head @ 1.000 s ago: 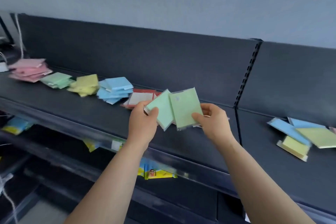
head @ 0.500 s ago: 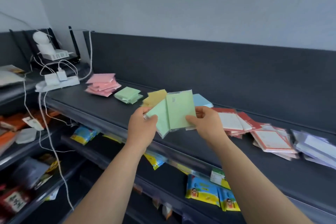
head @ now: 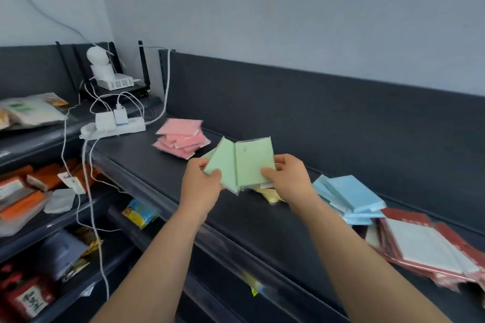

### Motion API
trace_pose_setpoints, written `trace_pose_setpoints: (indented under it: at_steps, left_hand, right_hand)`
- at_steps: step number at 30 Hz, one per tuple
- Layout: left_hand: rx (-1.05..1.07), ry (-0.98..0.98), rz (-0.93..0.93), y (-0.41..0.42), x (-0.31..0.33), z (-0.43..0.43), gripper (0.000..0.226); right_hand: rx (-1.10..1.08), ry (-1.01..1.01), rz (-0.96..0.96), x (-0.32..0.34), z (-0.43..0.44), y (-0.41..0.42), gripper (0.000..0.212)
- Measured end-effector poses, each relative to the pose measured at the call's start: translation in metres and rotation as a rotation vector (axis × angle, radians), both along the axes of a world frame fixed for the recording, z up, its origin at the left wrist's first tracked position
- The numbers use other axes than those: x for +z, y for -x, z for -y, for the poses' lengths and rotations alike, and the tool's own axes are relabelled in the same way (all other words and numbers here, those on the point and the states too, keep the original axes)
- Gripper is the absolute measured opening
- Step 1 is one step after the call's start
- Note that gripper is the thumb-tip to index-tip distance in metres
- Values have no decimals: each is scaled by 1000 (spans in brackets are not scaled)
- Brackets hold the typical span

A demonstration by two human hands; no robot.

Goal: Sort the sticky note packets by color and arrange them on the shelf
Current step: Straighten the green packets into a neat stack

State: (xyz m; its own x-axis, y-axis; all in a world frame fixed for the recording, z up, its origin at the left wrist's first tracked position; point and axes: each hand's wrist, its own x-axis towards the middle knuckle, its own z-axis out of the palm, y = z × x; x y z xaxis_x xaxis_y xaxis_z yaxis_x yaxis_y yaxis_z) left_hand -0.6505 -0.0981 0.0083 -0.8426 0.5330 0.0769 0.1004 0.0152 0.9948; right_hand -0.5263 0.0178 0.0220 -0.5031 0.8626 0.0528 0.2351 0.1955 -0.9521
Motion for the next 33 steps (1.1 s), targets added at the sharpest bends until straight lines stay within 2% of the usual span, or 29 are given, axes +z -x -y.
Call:
trace_pose_setpoints:
  at_steps: [6,10,13,18,25,28,31,33]
  left_hand:
    - [69,36,-58,57,-3,-25,20]
    - [42,134,-159,92,-8,-41,10]
    - [-4,239,-299,114,-14,-48,17]
    - [-68,403,-580,136,-24,-47,15]
    - [-197,456,-714,145,-29,-44,25]
    - [-214,519,-797,142,-23,-38,32]
    - [-147,623,-1033,132,-12,-30,35]
    - [-91,603,-1158,122,-3,-28,30]
  right_hand:
    - [11,-39,-7,5,-18,53,30]
    - [-13,-98,79,4,-28,80,30]
    - [-43,-180,213,1,-32,97,25]
    - [-94,-252,405,-6,-31,118,21]
    - [-113,-398,601,-6,-13,131,24]
    - [-148,-493,628,-4,-6,126,21]
    - [-184,-554,581,-3,3,112,35]
    - [-220,-613,547,-3,9,100,38]
